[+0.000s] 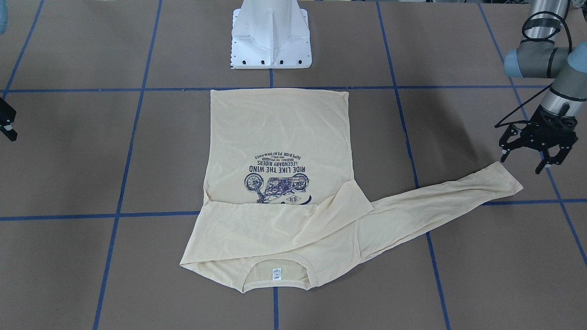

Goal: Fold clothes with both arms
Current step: 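Grasp the other sleeve cuff with the left gripper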

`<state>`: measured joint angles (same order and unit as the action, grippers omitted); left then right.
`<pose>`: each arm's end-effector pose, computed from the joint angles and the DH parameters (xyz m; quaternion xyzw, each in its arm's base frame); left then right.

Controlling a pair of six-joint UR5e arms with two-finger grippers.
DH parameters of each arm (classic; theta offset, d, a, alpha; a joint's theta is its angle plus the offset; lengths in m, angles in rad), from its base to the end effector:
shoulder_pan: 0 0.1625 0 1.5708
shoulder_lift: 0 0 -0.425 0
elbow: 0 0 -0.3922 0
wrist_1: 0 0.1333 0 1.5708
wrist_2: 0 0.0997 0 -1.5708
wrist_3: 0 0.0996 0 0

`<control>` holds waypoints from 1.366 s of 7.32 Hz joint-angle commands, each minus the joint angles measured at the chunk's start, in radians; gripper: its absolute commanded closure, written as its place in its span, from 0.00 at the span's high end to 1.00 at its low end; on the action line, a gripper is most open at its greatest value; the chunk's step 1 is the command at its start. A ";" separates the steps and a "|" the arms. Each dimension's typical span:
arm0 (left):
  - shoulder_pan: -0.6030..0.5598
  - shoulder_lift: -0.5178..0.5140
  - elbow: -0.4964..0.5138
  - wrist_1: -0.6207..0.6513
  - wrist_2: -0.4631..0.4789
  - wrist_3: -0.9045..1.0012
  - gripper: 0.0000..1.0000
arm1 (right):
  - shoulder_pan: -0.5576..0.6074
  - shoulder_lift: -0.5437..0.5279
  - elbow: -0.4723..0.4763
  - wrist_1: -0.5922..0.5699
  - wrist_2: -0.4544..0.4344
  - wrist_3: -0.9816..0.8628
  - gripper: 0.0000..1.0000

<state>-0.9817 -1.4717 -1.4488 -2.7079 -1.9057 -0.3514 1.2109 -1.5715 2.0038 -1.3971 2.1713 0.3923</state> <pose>0.1808 -0.4516 0.6496 0.3209 0.3308 0.1780 0.8694 -0.0986 -0.4807 0.4339 0.1614 -0.3672 -0.0735 0.9131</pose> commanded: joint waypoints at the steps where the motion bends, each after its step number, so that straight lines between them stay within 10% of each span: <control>1: 0.035 0.001 0.002 -0.019 0.002 -0.029 0.87 | 0.001 -0.002 0.000 0.001 0.001 -0.001 1.00; 10: 0.058 -0.018 0.044 -0.020 0.002 -0.027 0.63 | 0.001 -0.002 -0.002 0.001 -0.002 -0.001 1.00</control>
<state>-0.9246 -1.4873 -1.4098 -2.7274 -1.9037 -0.3791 1.2119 -1.5738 2.0021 -1.3959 2.1703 0.3912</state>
